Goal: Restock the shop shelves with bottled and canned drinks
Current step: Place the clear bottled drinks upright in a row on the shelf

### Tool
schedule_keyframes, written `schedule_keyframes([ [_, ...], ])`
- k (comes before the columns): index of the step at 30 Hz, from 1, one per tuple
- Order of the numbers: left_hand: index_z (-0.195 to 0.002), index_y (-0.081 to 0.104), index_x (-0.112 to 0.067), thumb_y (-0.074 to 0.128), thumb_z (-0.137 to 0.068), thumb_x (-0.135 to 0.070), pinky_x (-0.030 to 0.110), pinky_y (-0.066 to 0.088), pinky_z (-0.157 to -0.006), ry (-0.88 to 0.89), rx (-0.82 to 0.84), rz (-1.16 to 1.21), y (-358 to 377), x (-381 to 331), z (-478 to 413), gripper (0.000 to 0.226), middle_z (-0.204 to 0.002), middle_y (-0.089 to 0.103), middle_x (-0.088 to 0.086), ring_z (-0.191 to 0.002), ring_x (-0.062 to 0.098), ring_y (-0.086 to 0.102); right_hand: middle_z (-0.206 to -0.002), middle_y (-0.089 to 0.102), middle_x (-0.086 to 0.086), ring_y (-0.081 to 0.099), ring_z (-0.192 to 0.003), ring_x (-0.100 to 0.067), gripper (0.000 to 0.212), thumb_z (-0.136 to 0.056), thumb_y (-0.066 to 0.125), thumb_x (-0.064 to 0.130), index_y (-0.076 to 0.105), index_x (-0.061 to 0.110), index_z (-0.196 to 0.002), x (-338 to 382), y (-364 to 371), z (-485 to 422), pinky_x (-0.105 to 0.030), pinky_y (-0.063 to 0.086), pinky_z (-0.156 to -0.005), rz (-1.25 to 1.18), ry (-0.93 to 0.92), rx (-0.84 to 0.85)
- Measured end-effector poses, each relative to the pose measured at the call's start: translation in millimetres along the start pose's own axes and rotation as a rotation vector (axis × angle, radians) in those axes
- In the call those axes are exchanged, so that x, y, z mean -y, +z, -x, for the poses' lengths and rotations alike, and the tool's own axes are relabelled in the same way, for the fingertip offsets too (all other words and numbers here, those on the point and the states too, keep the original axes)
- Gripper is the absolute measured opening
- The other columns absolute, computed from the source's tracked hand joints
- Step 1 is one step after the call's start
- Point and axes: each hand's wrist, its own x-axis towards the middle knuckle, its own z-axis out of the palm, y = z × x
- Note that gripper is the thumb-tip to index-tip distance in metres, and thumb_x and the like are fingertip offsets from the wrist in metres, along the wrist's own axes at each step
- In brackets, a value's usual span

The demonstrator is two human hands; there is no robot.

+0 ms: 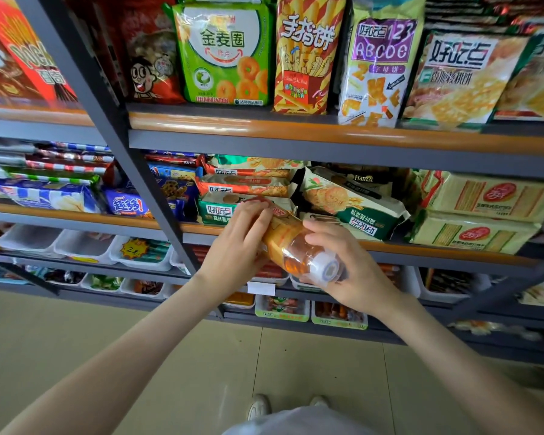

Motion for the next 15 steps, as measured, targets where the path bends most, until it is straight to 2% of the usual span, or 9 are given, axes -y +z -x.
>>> schedule_keyframes([
  [2,-0.129,0.039,-0.007,0.089,-0.061,-0.013,0.047,0.046,-0.094,-0.041,0.014,0.017,-2.9,-1.0,-2.3,0.085,-0.13,0.044,0.014,-0.12,0.031,0.043,-0.148,0.028,0.029,0.033,-0.14,-0.008,0.087,-0.073,0.08,0.0,0.033,0.038,-0.136,2.7,0.5,-4.3,-0.032,0.038,-0.11,-0.08,0.049,-0.03],
  [3,-0.129,0.041,-0.007,0.089,-0.063,-0.017,0.048,0.052,-0.091,-0.128,0.038,0.062,-4.8,-4.5,-3.7,0.083,-0.128,0.049,0.015,-0.117,0.029,0.048,-0.147,0.03,0.029,0.034,-0.139,-0.006,0.086,-0.075,0.08,0.008,0.032,0.041,-0.138,5.4,0.2,-7.4,-0.028,0.038,-0.11,-0.156,0.115,-0.052],
  [6,-0.124,0.047,-0.017,0.085,-0.067,-0.04,0.03,0.055,-0.081,-0.555,0.108,0.317,-14.5,-19.6,-11.9,0.072,-0.114,0.063,-0.002,-0.1,0.012,0.06,-0.146,0.032,0.031,0.035,-0.138,-0.003,0.09,-0.078,0.077,0.028,0.021,0.061,-0.139,12.4,-1.3,-15.6,-0.025,0.037,-0.11,-0.334,0.31,-0.084],
  [8,-0.111,0.054,-0.02,0.085,-0.067,-0.044,0.024,0.055,-0.081,-0.794,0.143,0.644,-21.5,-26.7,-20.8,0.058,-0.101,0.07,-0.008,-0.092,0.008,0.066,-0.147,0.027,0.035,0.029,-0.14,0.002,0.092,-0.08,0.077,0.03,0.016,0.062,-0.14,13.7,-3.2,-18.3,-0.021,0.035,-0.111,-0.311,0.323,-0.009],
  [10,-0.107,0.058,-0.017,0.079,-0.068,-0.043,0.033,0.057,-0.082,-0.979,0.189,1.077,-30.1,-30.8,-30.8,0.051,-0.096,0.074,-0.001,-0.094,0.019,0.07,-0.151,0.019,0.032,0.02,-0.141,0.008,0.09,-0.08,0.077,0.029,0.019,0.057,-0.142,14.8,-5.4,-20.1,-0.014,0.032,-0.11,-0.238,0.292,0.096],
  [12,-0.111,0.058,-0.01,0.07,-0.066,-0.043,0.035,0.059,-0.078,-1.081,0.236,1.301,-38.4,-34.0,-39.2,0.058,-0.095,0.075,0.005,-0.092,0.023,0.071,-0.151,0.011,0.033,0.011,-0.14,0.012,0.093,-0.077,0.08,0.028,0.02,0.054,-0.142,17.0,-8.5,-23.8,-0.003,0.026,-0.105,-0.178,0.261,0.147],
  [15,-0.115,0.058,-0.007,0.067,-0.068,-0.044,0.032,0.059,-0.071,-1.08,0.284,1.367,-50.8,-38.7,-46.0,0.06,-0.096,0.074,0.008,-0.089,0.021,0.072,-0.149,0.014,0.027,0.012,-0.141,0.007,0.095,-0.074,0.082,0.031,0.021,0.058,-0.142,20.9,-12.1,-30.3,0.0,0.023,-0.102,-0.074,0.203,0.134],
])
